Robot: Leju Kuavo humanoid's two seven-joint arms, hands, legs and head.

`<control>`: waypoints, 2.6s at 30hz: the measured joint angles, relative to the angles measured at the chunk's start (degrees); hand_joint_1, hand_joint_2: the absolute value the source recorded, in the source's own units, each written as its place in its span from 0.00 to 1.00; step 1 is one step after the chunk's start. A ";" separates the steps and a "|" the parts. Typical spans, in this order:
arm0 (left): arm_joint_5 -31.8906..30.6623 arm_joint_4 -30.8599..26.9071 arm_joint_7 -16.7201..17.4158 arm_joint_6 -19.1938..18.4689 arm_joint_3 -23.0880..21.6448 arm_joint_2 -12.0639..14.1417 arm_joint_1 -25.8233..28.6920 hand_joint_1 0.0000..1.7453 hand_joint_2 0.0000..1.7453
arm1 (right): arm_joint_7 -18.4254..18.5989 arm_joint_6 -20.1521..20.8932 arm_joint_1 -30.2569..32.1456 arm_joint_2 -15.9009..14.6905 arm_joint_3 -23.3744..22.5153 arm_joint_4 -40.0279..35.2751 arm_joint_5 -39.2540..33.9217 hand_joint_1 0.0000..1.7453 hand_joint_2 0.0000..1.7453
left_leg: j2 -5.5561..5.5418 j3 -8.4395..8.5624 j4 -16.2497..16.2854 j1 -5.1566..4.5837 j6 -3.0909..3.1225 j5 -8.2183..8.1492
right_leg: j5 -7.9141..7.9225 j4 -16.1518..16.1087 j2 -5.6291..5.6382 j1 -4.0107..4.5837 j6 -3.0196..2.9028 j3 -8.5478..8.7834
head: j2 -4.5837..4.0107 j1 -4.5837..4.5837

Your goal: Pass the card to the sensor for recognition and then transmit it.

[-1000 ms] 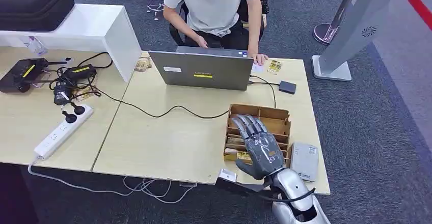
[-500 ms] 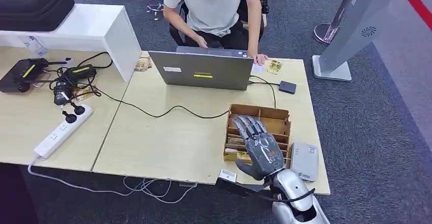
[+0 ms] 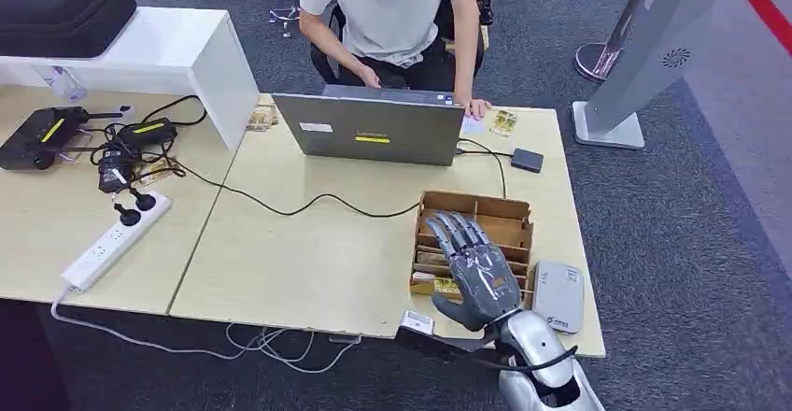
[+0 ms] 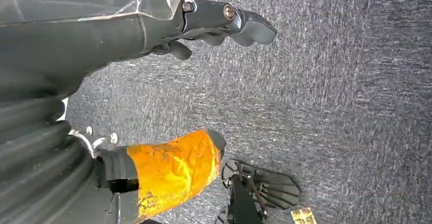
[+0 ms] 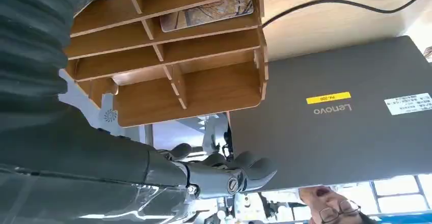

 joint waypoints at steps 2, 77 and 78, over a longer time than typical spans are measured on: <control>0.02 0.00 0.00 0.00 0.00 0.00 0.00 0.00 1.00 | 0.00 0.04 0.00 0.00 0.00 0.00 0.00 0.00 1.00 | 0.00 0.00 0.00 0.00 0.00 0.00 | 0.00 0.00 0.00 0.00 0.00 0.00 | 0.00 0.00; 0.79 0.00 -0.13 0.79 0.74 0.00 -0.02 0.00 1.00 | 4.48 -2.40 2.19 1.29 -3.41 4.68 6.56 0.00 1.00 | 0.00 0.00 0.00 0.00 0.00 0.00 | 0.00 0.00 0.00 0.00 0.00 0.00 | 0.00 0.00; 0.79 0.00 -0.15 0.81 0.74 0.00 -0.02 0.00 1.00 | 4.48 -2.38 2.30 1.29 -3.43 4.59 6.56 0.00 1.00 | 0.00 0.00 0.00 0.00 0.00 0.00 | 0.00 0.00 0.00 0.00 0.00 0.00 | 0.00 0.00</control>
